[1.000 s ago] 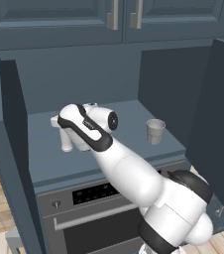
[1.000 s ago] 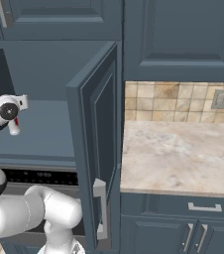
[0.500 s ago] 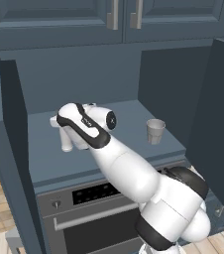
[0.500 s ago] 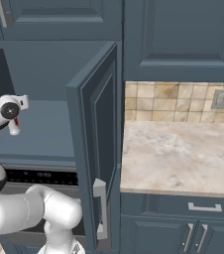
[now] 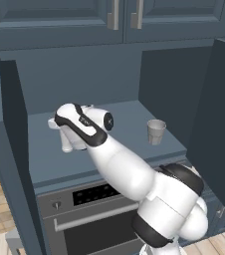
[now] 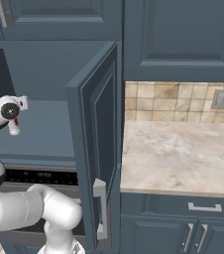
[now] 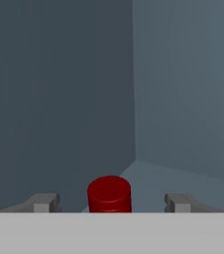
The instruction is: There is a bowl on the dining counter. Grab a lemon wedge from the fridge and place it in the bowl. Then get the liquor bottle and glass cup from the cabinet and place them next to the bowl.
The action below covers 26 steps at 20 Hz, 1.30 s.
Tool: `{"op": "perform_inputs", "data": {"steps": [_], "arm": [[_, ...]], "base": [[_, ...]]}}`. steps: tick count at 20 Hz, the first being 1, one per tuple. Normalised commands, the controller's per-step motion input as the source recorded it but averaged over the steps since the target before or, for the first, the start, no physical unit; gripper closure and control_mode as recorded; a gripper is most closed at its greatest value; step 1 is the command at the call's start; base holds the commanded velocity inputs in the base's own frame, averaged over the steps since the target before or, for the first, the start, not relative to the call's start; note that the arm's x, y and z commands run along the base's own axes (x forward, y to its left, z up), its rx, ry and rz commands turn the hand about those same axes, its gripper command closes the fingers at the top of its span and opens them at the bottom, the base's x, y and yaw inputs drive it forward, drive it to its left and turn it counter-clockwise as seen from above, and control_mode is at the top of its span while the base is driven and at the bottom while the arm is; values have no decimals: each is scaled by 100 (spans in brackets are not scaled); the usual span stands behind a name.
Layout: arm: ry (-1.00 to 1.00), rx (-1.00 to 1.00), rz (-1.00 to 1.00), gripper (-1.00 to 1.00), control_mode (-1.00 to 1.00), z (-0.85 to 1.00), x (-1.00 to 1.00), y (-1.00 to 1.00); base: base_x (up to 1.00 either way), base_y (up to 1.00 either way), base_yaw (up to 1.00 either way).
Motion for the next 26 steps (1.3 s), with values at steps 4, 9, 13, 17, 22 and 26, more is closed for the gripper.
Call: {"op": "perform_inputs", "data": {"steps": [4, 9, 13, 17, 22, 26], "arm": [[0, 0, 0, 100, -100, -6, 7, 9], [4, 0, 1, 100, -100, -6, 5, 3], [7, 0, 1, 100, -100, -5, 3, 5], [3, 0, 0, 100, -100, 0, 0, 6], [0, 0, 0, 100, -100, 0, 0, 3], [0, 0, 0, 100, -100, -1, 0, 0]], "base": [[0, 0, 0], [0, 0, 0], [0, 0, 0], [0, 0, 0], [0, 0, 0], [0, 0, 0]]}}
